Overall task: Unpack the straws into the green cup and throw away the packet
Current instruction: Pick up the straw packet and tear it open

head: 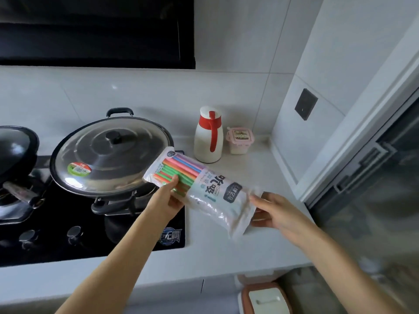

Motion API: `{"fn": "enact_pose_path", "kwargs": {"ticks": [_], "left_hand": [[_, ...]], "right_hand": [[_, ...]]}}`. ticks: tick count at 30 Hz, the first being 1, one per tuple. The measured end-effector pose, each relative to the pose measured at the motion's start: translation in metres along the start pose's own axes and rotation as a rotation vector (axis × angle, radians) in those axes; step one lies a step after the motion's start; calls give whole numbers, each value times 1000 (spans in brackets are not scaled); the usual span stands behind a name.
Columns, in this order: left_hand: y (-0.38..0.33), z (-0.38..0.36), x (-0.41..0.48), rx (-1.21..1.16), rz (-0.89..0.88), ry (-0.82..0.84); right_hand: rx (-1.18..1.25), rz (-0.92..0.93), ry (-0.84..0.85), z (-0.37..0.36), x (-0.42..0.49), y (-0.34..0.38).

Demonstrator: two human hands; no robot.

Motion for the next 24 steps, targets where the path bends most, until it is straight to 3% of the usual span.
{"fn": "enact_pose_path", "kwargs": {"ticks": [2,6,10,13,15,17,20,24], "left_hand": [[8,-8,1,-51,20,22],[36,-26,-14,-103,98,64],[72,-19,-36,189,485,42],[77,0,-35,418,627,-6],[72,8,-32,663,561,-43],[63,6,-27,868,314,-50],[51,-18,-29,853,-102,110],[50,-41,-38,852,-229,280]], "right_hand": [[48,21,4,0,-8,4],[-44,191,-236,29,-32,30],[-171,284,-261,62,-47,62],[-326,233,-206,56,-33,71],[-465,189,-167,39,-14,69],[-602,189,-148,19,5,63],[-738,226,-132,-10,28,50],[-689,277,-159,-31,39,50]]}}
Point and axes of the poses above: each hand's wrist, its own x-axis towards the middle knuckle, its own z-axis out of the back of the hand, y = z × x, the point moved 3 cm from there along x, towards the middle knuckle, and after that the axes turned 11 degrees about -x, right-handed, at the moved point
